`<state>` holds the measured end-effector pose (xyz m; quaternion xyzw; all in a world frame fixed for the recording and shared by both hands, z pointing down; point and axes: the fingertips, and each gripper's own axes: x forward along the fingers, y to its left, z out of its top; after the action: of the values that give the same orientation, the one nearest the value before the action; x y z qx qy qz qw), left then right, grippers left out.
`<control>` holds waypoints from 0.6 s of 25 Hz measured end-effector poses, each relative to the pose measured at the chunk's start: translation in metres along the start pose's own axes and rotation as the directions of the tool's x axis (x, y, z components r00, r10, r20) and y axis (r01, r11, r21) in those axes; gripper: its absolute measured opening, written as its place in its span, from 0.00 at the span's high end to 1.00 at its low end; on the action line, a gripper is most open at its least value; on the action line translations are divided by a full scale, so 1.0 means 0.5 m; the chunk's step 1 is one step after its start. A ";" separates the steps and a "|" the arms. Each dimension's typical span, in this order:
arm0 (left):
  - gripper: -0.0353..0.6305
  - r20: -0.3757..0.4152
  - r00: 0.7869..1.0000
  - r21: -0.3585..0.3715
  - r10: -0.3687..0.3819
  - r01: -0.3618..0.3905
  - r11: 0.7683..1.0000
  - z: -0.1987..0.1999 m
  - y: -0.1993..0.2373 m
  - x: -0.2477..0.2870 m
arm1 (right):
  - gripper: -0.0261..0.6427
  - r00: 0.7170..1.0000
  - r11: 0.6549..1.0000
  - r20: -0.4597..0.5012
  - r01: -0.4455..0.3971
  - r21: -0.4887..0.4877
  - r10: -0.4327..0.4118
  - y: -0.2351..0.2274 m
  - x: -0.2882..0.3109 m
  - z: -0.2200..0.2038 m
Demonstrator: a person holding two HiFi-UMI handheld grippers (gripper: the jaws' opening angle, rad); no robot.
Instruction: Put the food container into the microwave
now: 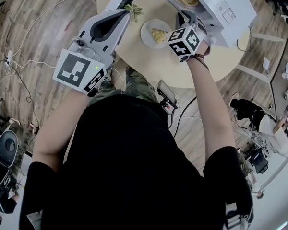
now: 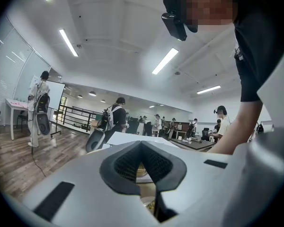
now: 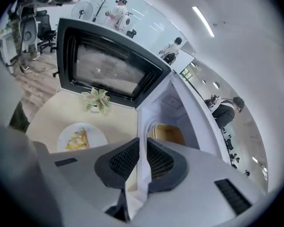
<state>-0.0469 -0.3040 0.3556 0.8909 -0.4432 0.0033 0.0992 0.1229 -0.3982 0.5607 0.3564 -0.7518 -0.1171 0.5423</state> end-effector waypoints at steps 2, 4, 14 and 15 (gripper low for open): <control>0.92 0.018 1.000 0.005 -0.019 0.019 1.000 0.013 -0.012 -0.003 | 0.91 1.000 1.000 0.021 -0.013 0.018 0.013 0.024 -0.047 0.007; 0.92 0.038 0.999 0.010 -0.038 0.037 0.999 0.025 -0.024 -0.008 | 0.91 0.999 0.999 0.035 -0.029 0.034 0.028 0.051 -0.093 0.017; 0.92 0.116 0.985 0.028 -0.131 0.128 0.991 0.081 -0.087 -0.061 | 0.94 0.986 0.992 0.166 -0.025 0.126 0.004 0.149 -0.315 0.141; 0.92 0.122 0.983 0.031 -0.139 0.137 0.990 0.086 -0.094 -0.068 | 0.94 0.983 0.990 0.184 -0.018 0.142 -0.008 0.153 -0.336 0.154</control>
<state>-0.0341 -0.2573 0.3020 0.9190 -0.3856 -0.0538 0.0615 0.0486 -0.2481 0.4511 0.3800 -0.8060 -0.0938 0.4441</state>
